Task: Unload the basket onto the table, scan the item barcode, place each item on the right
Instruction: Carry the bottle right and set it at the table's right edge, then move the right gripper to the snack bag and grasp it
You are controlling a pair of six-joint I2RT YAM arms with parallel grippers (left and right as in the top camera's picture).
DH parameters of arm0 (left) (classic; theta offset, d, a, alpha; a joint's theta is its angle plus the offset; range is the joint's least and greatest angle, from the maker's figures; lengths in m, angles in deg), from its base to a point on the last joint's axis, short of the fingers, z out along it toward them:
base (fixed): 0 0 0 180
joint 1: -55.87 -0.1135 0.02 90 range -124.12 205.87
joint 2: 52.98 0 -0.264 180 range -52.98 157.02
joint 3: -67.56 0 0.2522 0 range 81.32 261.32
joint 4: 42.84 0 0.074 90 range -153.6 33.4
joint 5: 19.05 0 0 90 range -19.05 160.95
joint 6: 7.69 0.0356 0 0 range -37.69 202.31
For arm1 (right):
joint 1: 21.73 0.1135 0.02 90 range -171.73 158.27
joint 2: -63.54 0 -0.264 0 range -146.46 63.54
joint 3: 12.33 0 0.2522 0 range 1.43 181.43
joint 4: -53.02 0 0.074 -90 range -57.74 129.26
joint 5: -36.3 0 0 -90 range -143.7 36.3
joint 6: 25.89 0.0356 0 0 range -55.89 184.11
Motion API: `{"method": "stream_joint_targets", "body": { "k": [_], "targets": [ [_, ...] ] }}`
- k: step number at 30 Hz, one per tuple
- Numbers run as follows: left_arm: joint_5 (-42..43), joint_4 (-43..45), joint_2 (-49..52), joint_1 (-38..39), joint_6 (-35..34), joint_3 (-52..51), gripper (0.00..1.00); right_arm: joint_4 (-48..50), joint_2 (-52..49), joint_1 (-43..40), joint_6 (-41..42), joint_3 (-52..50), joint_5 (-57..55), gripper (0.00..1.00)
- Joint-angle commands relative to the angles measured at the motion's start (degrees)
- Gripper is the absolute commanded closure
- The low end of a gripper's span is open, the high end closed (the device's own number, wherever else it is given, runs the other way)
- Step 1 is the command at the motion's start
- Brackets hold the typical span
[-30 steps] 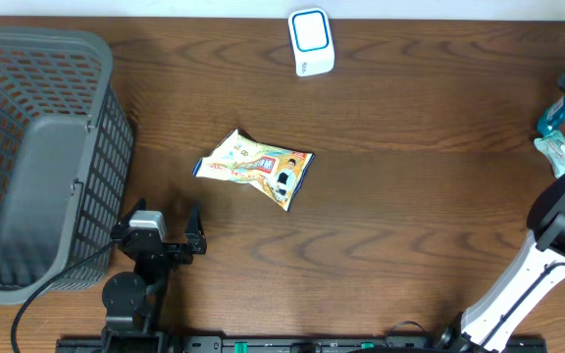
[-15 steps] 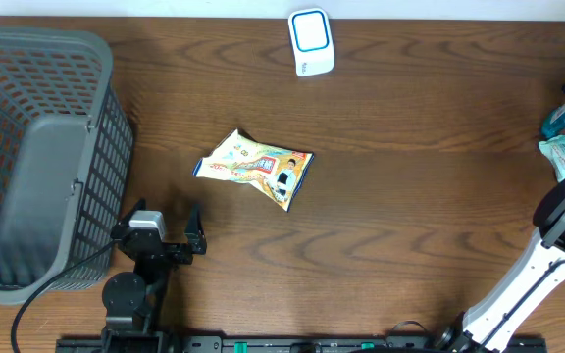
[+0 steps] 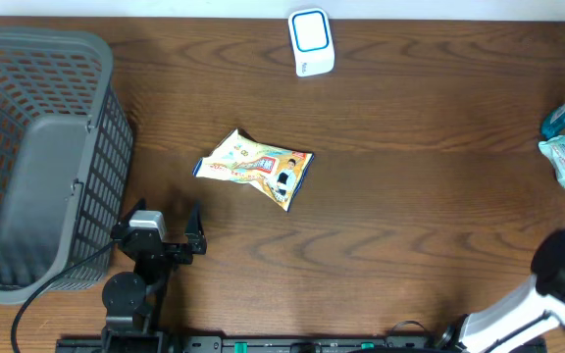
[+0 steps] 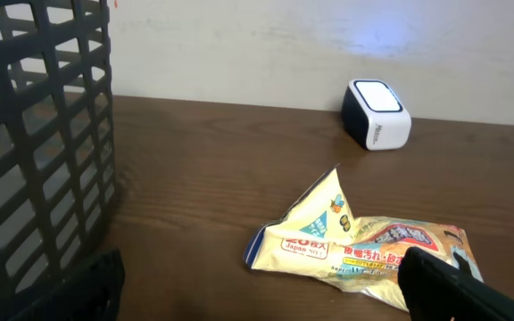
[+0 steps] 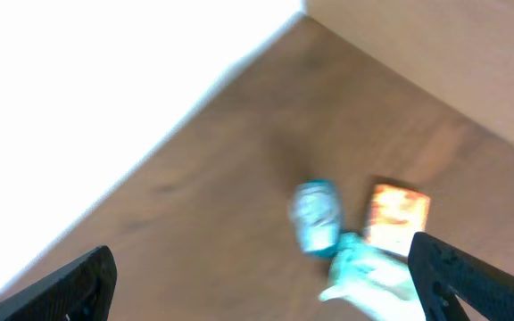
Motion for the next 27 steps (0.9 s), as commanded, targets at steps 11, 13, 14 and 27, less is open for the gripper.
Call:
{"method": "stream_joint_targets", "body": {
  "k": [11, 13, 14, 27],
  "targets": [
    [0.6, -1.1, -0.1, 0.2, 0.8, -1.4, 0.02, -17.1, 7.1, 24.0, 4.4, 0.1, 15.2, 0.02],
    [0.6, -1.1, -0.1, 0.2, 0.8, -1.4, 0.02, -18.6, 5.7, 29.2, 4.4, -0.4, 15.1, 0.34],
    [0.6, -1.1, -0.1, 0.2, 0.8, -1.4, 0.02, -19.0, 4.8, 31.7, 4.2, -0.7, 15.1, 0.46],
    [0.6, -1.1, -0.1, 0.2, 0.8, -1.4, 0.02, -15.4, -19.6, 59.2, -2.4, -3.8, 25.2, 0.99]
  ]
}}
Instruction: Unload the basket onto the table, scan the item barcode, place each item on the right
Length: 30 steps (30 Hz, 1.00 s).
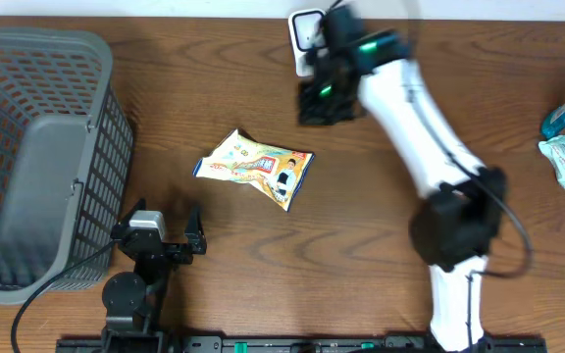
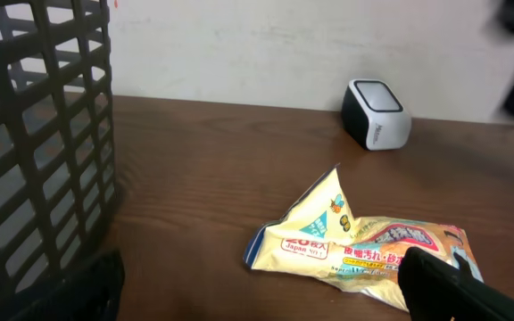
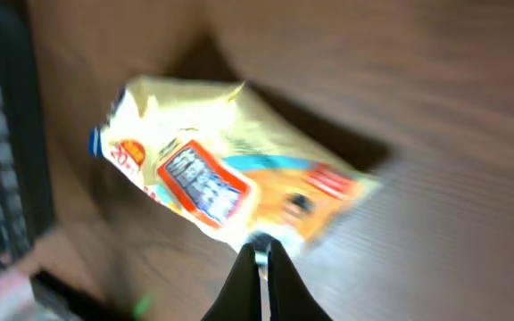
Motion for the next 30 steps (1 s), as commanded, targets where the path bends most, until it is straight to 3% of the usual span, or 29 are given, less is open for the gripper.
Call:
{"method": "stream_joint_targets", "body": {
  "k": [1, 10, 12, 15, 22, 30],
  "targets": [
    [0.6, -1.1, -0.1, 0.2, 0.8, -1.4, 0.02, 2.8, -6.4, 4.3, -3.6, -0.4, 6.4, 0.99],
    [0.6, -1.1, -0.1, 0.2, 0.8, -1.4, 0.02, 3.5, -18.6, 9.2, -3.1, -0.4, 4.3, 0.99],
    [0.6, -1.1, -0.1, 0.2, 0.8, -1.4, 0.02, 1.4, -21.3, 9.2, -0.9, -0.4, 0.2, 0.99],
    [0.6, -1.1, -0.1, 0.2, 0.8, -1.4, 0.02, -4.4, -24.0, 8.1, 6.0, -0.4, -14.7, 0.99],
    [0.6, -1.1, -0.1, 0.2, 0.8, -1.4, 0.02, -11.7, -20.4, 4.6, 8.4, -0.4, -28.7, 0.99],
    [0.6, -1.1, -0.1, 0.2, 0.8, -1.4, 0.02, -13.4, -9.7, 0.8, 6.4, -0.4, -28.4, 0.99]
  ]
}}
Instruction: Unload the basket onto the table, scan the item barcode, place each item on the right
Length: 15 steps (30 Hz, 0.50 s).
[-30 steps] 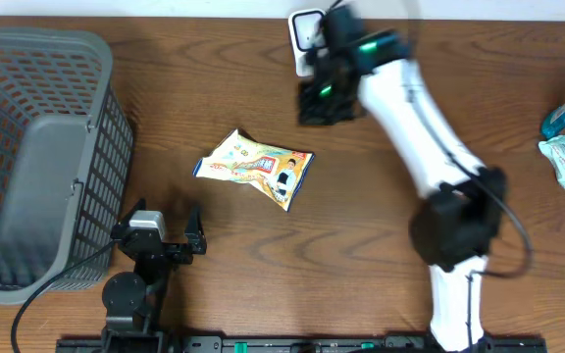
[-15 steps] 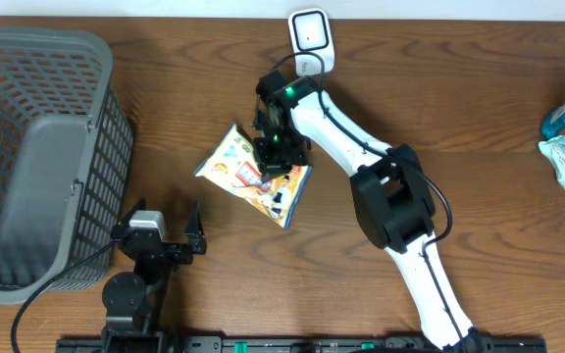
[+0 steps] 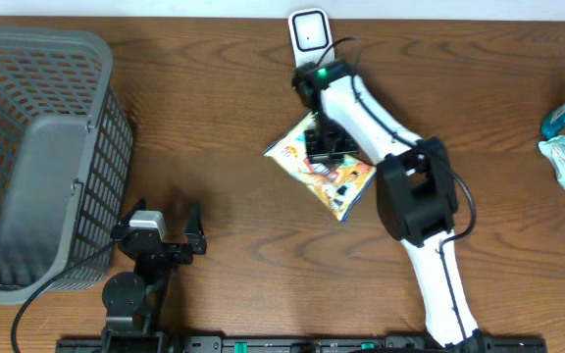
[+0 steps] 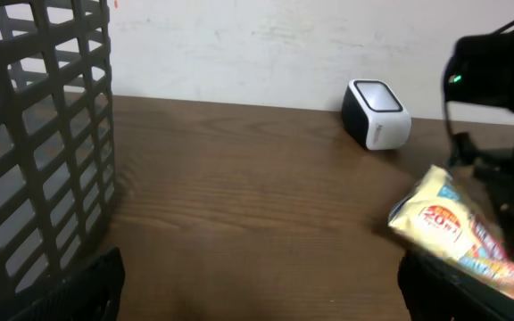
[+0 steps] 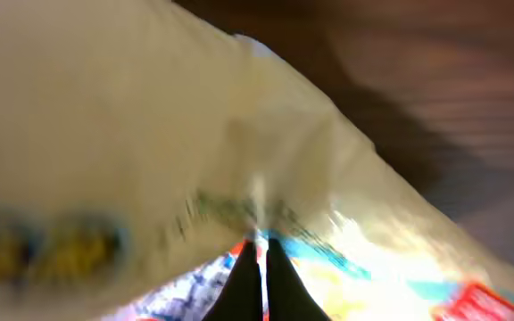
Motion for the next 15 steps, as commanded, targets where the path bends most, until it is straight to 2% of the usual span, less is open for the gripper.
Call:
{"method": "stream_joint_targets", "body": {
  "k": [1, 8, 15],
  "targets": [
    [0.6, -1.1, -0.1, 0.2, 0.8, -1.4, 0.02, -1.2, 9.2, -1.5, -0.9, -0.6, -5.1, 0.99],
    [0.6, -1.1, -0.1, 0.2, 0.8, -1.4, 0.02, -4.2, 25.6, -1.5, -2.4, -0.7, -5.2, 0.99],
    [0.6, -1.1, -0.1, 0.2, 0.8, -1.4, 0.02, -4.1, 32.5, -0.2, -2.3, -4.7, -5.1, 0.99]
  ]
}}
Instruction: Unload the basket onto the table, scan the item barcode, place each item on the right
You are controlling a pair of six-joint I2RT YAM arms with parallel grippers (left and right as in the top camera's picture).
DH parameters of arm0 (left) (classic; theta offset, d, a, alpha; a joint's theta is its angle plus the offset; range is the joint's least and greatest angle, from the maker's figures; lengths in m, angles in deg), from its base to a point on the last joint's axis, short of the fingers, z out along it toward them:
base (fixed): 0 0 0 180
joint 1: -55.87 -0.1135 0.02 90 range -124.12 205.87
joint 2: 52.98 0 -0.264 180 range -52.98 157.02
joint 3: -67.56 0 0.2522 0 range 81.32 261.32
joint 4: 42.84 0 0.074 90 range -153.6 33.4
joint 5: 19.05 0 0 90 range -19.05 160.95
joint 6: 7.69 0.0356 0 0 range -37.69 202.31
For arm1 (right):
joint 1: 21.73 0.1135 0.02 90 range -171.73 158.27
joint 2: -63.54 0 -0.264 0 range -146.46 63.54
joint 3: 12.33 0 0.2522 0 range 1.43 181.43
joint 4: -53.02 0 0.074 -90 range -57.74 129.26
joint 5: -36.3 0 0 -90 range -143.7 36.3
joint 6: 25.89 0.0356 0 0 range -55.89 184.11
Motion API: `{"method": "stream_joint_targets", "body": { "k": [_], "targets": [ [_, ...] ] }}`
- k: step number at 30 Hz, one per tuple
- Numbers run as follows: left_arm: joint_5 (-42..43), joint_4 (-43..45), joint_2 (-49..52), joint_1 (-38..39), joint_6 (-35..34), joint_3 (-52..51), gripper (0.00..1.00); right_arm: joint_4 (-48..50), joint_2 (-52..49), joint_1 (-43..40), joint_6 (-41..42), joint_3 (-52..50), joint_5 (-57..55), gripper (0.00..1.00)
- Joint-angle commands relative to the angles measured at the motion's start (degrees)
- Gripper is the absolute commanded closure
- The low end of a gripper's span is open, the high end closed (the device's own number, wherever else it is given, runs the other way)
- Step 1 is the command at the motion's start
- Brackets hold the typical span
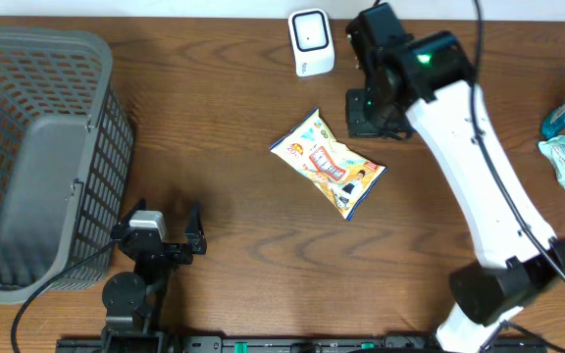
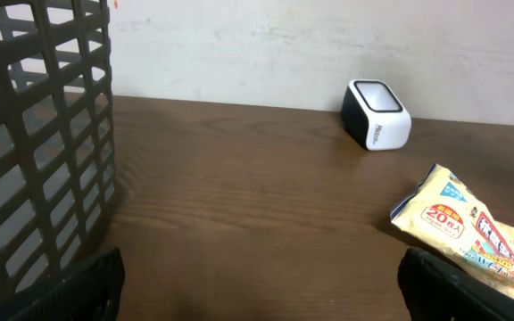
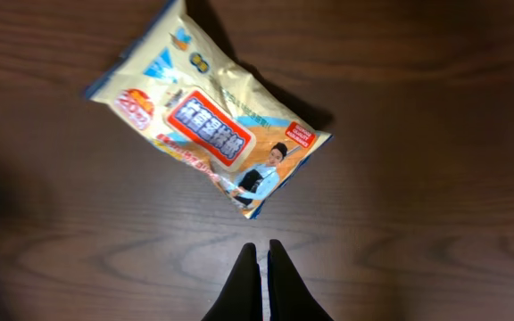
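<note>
The snack packet lies flat, printed face up, on the brown table, a little below the white barcode scanner. My right gripper hangs above the table to the packet's right, shut on nothing. In the right wrist view its fingertips are closed together, clear of the packet. My left gripper rests open near the front left. Its view shows the packet at the right and the scanner by the wall.
A grey mesh basket fills the left side, close beside my left gripper. At the right edge stand a blue bottle, a teal wrapped item and an orange box. A wall runs behind the scanner.
My right gripper, which was down on the packet, is now raised and off to the packet's right, still shut. The packet lies in about the same place. The left arm is unchanged.
The packet first lay left of centre with my right arm far off at the right edge. My shut right gripper then stood over the packet near the scanner. Later the packet was further right, below the scanner, with the gripper on it. Now the gripper is clear.
</note>
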Motion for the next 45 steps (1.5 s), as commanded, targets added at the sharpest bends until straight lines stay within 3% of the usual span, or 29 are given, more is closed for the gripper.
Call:
{"method": "stream_joint_targets", "body": {
  "k": [1, 4, 12, 18, 28, 35, 39, 45],
  "targets": [
    [0.6, -1.1, -0.1, 0.2, 0.8, -1.4, 0.02, 1.3, -1.0, 2.2, -0.3, -5.5, -0.6, 0.99],
    [0.6, -1.1, -0.1, 0.2, 0.8, -1.4, 0.02, 6.2, -1.0, 4.2, 0.1, -13.2, 0.6, 0.99],
    [0.6, -1.1, -0.1, 0.2, 0.8, -1.4, 0.02, 34.8, -1.9, 6.3, 2.9, -38.6, 1.1, 0.99],
    [0.6, -1.1, -0.1, 0.2, 0.8, -1.4, 0.02, 47.1, -3.8, 5.0, 3.0, -47.5, -0.9, 0.99],
    [0.6, -1.1, -0.1, 0.2, 0.8, -1.4, 0.02, 47.3, -5.7, 4.7, 4.3, -49.2, 0.3, 0.99],
    [0.6, -1.1, -0.1, 0.2, 0.8, -1.4, 0.02, 33.4, -1.1, 3.2, 1.7, -34.7, 0.5, 0.99],
    [0.6, -1.1, -0.1, 0.2, 0.8, -1.4, 0.02, 31.8, 1.7, 3.4, 0.3, -30.8, -1.7, 0.99],
    [0.6, -1.1, -0.1, 0.2, 0.8, -1.4, 0.02, 30.2, 2.0, 2.8, 9.6, -35.0, -5.5, 0.99]
  ]
}}
